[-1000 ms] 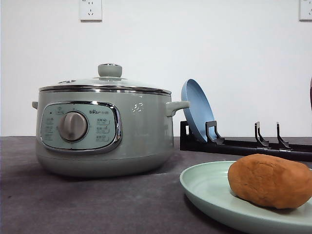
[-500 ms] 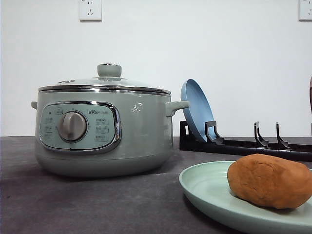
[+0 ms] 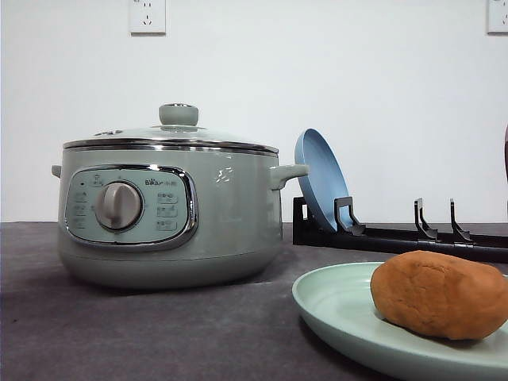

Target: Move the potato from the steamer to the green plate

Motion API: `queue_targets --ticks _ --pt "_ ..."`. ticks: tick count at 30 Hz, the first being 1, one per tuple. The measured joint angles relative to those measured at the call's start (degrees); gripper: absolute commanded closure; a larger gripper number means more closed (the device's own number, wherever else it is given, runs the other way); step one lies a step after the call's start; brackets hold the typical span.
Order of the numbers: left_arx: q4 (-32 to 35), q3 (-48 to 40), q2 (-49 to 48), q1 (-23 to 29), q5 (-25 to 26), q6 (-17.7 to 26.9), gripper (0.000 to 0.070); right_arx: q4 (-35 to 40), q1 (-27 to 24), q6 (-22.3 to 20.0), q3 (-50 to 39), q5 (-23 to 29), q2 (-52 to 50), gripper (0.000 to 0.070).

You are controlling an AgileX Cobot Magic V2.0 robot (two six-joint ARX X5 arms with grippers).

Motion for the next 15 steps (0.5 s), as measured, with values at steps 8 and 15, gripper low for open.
queue_targets --ticks 8,15 --pt "0.0 0.0 0.0 0.0 0.0 0.0 0.0675 0.0 0.0 0.0 0.0 0.0 0.0 0.0679" --pt "0.0 0.0 0.0 0.0 0.0 0.0 0.0675 0.0 0.0 0.0 0.0 0.0 0.0 0.0679"
